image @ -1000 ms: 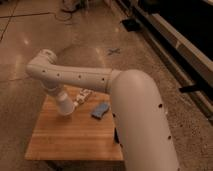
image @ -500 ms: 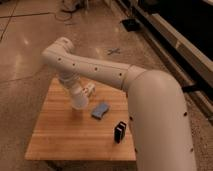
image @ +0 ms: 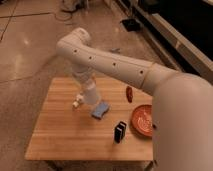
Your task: Place the ceramic cup over the eraser
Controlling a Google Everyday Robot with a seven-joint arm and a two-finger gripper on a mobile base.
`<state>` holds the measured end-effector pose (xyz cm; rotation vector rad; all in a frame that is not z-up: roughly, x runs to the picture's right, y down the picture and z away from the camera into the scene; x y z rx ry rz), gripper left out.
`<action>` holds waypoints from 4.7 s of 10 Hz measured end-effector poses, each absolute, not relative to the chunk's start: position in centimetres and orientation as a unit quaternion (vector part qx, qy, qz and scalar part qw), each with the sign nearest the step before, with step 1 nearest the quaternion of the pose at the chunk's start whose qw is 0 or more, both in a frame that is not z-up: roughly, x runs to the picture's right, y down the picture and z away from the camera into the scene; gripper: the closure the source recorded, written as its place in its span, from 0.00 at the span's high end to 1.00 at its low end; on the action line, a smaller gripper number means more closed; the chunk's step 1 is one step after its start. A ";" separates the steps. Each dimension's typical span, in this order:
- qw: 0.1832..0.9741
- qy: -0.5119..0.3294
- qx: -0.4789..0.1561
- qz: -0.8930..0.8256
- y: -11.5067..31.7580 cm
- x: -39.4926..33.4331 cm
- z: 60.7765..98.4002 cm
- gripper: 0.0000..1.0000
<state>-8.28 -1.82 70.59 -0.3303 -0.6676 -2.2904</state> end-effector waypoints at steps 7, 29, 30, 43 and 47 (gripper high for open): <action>0.424 -0.255 -0.160 -0.854 0.4 -0.9 65.0 0.14; 0.512 -0.296 -0.194 -0.783 11.0 5.9 62.1 0.14; 0.510 -0.297 -0.193 -0.784 11.1 5.8 62.1 0.14; 0.458 -0.284 -0.212 -0.815 14.1 3.1 65.8 0.80; 0.428 -0.255 -0.236 -0.834 13.8 3.7 66.7 0.80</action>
